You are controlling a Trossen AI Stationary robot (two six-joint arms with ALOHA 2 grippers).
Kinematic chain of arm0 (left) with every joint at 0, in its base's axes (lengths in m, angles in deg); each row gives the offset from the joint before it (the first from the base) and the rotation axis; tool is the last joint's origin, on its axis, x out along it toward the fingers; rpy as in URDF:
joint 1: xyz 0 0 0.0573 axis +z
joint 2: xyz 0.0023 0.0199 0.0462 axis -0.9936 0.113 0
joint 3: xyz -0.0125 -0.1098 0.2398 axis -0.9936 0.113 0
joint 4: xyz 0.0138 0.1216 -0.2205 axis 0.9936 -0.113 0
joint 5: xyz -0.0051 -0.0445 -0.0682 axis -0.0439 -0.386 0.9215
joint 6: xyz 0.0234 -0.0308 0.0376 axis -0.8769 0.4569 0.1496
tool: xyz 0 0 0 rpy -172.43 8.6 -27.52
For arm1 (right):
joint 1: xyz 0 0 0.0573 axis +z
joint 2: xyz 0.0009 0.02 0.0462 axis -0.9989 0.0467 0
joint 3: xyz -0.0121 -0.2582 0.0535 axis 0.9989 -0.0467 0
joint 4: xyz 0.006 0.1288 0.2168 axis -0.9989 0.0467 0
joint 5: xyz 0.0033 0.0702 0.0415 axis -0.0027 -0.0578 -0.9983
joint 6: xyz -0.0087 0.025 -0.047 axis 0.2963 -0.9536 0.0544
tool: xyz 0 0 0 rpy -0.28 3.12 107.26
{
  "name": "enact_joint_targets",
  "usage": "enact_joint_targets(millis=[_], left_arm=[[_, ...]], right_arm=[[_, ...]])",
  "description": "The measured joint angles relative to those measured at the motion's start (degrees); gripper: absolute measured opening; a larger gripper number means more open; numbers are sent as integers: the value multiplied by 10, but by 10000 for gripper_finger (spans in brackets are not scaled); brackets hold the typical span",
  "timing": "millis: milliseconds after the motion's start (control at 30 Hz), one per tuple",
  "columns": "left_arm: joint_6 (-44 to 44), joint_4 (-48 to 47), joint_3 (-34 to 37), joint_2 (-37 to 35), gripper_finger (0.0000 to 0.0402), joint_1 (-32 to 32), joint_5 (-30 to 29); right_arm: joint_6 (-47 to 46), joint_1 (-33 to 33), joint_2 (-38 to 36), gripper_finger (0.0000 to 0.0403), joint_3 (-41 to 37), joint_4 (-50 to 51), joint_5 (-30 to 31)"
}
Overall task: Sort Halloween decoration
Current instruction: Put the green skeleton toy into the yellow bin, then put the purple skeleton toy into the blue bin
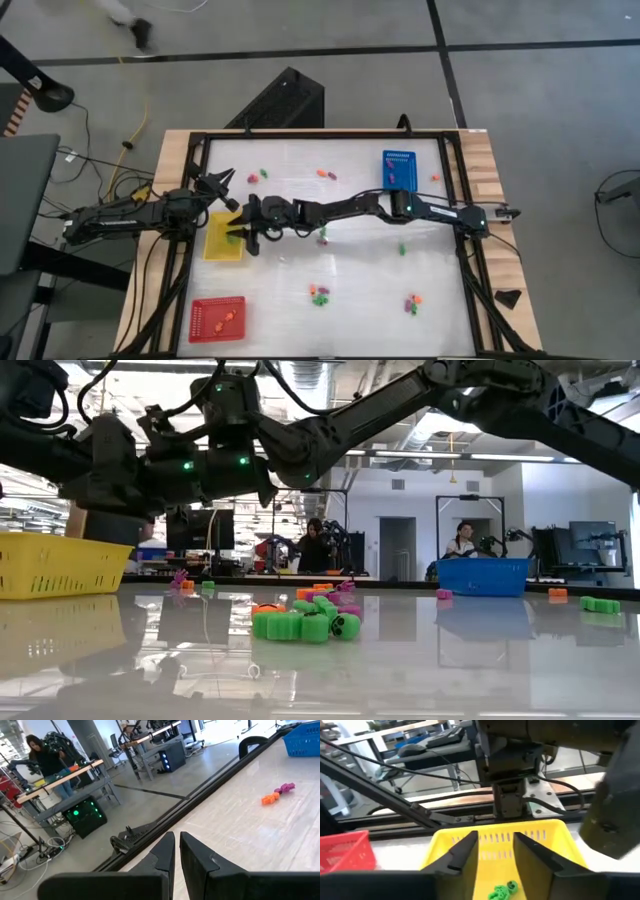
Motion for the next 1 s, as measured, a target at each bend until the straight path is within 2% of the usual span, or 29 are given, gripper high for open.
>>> enact_joint_targets(millis=[100,200,333,467,533,600,667,733,867,1000], left_arm=[[0,0,0,0,18,0,0],[0,0,0,0,18,0,0],[0,0,0,0,18,0,0],[0,0,0,0,18,0,0],[0,0,0,0,18,0,0],[0,0,0,0,18,0,0],[0,0,0,0,18,0,0],[0,0,0,0,18,0,0],[0,0,0,0,18,0,0],[0,0,0,0,18,0,0]], right_arm=[[2,-4,-7,200,0,35,-31],[2,-17,-35,221,0,137,-89],[33,-36,-102,228,1,320,-118],[93,-26,-177,222,-43,504,-84],[109,-12,-224,218,-95,576,-46],[114,5,-283,216,-167,597,-7],[115,23,-351,215,-266,588,15],[105,42,-413,215,-375,520,16],[62,87,-517,215,-592,290,22],[40,124,-561,215,-735,71,37]])
